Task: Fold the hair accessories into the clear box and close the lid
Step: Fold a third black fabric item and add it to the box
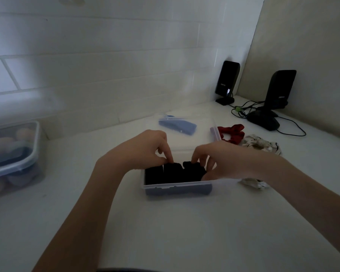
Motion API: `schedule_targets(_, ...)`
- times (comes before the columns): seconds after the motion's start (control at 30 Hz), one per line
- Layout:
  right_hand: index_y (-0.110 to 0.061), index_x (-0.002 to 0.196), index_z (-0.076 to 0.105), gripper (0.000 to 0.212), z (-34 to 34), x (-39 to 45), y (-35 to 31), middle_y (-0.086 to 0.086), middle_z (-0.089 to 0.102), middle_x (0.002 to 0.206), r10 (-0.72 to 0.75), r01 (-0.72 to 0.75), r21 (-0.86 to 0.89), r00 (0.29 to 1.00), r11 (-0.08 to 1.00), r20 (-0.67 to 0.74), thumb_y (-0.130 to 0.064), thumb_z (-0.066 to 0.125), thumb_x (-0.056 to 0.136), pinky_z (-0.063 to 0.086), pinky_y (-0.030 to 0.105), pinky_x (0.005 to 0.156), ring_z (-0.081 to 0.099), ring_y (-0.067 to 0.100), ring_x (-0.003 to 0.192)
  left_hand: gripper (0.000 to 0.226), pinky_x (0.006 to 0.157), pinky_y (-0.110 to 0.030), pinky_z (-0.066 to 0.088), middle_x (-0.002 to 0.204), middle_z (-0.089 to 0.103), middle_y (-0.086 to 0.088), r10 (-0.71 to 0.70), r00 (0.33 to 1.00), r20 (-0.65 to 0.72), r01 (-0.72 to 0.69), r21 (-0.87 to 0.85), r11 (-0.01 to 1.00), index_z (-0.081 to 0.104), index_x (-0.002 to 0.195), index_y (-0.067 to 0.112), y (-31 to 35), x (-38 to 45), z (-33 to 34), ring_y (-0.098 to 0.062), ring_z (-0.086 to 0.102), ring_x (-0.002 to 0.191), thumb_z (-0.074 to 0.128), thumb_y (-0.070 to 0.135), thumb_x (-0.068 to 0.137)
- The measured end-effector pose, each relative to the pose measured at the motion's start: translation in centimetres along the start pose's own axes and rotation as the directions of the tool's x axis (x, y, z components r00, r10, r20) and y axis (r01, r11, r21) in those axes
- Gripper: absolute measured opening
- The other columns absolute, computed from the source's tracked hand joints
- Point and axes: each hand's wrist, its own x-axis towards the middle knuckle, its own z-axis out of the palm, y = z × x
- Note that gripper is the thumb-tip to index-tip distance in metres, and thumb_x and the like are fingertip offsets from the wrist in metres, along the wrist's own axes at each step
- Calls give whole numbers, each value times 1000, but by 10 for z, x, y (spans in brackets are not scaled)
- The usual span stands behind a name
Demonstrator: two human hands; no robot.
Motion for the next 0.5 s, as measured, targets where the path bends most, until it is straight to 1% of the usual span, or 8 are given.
schedule_targets(0.1,-25,120,60,44,-1,-1,1,-8,65,111,-18,19,-28,999,999,31,-29,71,78,52,30,89,63,11,97,22,61,-13,30,72,44,13,-16,1000,-20,15,-30,999,77,87,26,3,-2,-1,-3,44,64,63,11,77)
schedule_targets(0.17,-29,118,63,45,-1,-1,0,-9,66,109,-29,31,-46,998,998,48,-33,73,75,54,29,86,63,9,93,16,61,-15,31,75,45,12,-28,1000,5,28,-41,999,76,88,28,5,-3,-1,-4,45,68,68,20,76)
schedule_targets(0.23,-31,116,64,47,1,2,-1,-10,65,105,-45,49,-85,998,995,43,-39,75,71,54,25,79,61,5,83,17,62,-17,32,79,45,12,-31,998,49,32,-20,999,74,91,32,5,-3,-1,-4,45,74,74,33,73)
schedule_targets(0.3,-33,115,65,48,3,5,-3,-14,61,98,-58,61,-96,998,993,28,-42,75,70,48,15,67,54,-2,70,25,65,-19,34,81,44,13,-38,995,92,39,-14,999,72,94,35,3,-3,-2,-4,44,78,77,40,70)
schedule_targets(0.37,-34,115,65,48,4,7,-4,-15,62,98,-60,62,-107,998,992,16,-43,75,69,45,12,64,53,-3,69,30,70,-22,37,82,44,13,-33,993,114,35,-12,999,70,95,37,3,-2,-2,-5,44,80,78,43,67)
schedule_targets(0.4,-35,114,65,47,4,7,-5,-15,64,100,-61,62,-122,998,991,14,-45,75,69,49,16,68,56,-1,74,32,72,-23,38,83,44,13,-29,992,119,30,-7,1000,69,96,38,3,-2,-1,-6,44,82,79,43,66)
schedule_targets(0.47,-39,112,65,46,5,8,-7,-12,68,102,-46,49,-195,999,980,18,-52,71,69,55,32,77,61,10,87,33,74,-24,39,84,43,13,-24,992,126,23,14,1000,68,98,39,3,-1,0,-7,44,84,79,43,66)
schedule_targets(0.5,-40,110,65,45,5,9,-8,-10,68,101,-37,41,-244,999,969,22,-56,69,68,55,37,78,62,14,91,33,74,-24,39,84,43,13,-27,992,127,24,24,999,68,98,38,4,0,1,-8,44,85,79,43,67)
